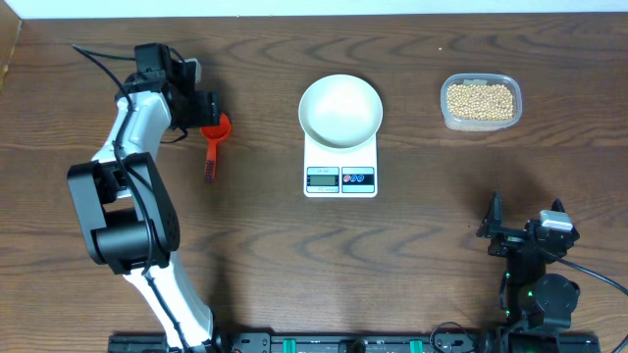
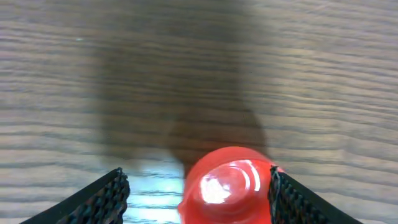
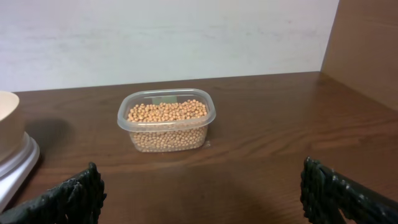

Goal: Scoop item into bowl and weigh 50g on scale
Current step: 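Close the left gripper on the red scoop's rim and lift, then carry the red scoop with the left gripper over the bowl, then grasp the red scoop's handle with the right gripper from the left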

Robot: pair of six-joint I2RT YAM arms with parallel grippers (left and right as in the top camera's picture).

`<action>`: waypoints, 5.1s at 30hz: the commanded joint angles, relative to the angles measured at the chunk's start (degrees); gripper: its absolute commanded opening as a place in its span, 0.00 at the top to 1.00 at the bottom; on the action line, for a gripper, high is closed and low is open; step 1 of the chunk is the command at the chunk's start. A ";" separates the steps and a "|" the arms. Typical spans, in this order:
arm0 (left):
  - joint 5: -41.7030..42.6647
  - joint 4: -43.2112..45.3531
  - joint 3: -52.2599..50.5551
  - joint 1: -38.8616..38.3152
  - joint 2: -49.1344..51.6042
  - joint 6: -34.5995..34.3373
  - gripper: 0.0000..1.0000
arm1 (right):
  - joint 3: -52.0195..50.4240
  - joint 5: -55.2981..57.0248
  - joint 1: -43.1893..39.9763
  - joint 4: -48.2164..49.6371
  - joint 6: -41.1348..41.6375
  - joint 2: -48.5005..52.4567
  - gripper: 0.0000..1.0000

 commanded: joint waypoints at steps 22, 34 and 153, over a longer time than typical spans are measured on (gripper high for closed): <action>-1.81 1.99 -2.16 0.44 1.44 0.61 0.53 | -0.17 0.07 0.46 -0.13 -0.61 -0.37 0.01; -0.90 2.05 -2.14 0.37 5.07 -0.20 0.65 | -0.17 0.07 0.46 -0.13 -0.61 -0.37 0.01; -12.79 -9.46 -1.01 -42.69 -19.15 -115.56 0.93 | 55.25 -55.43 13.70 1.40 26.36 85.61 0.33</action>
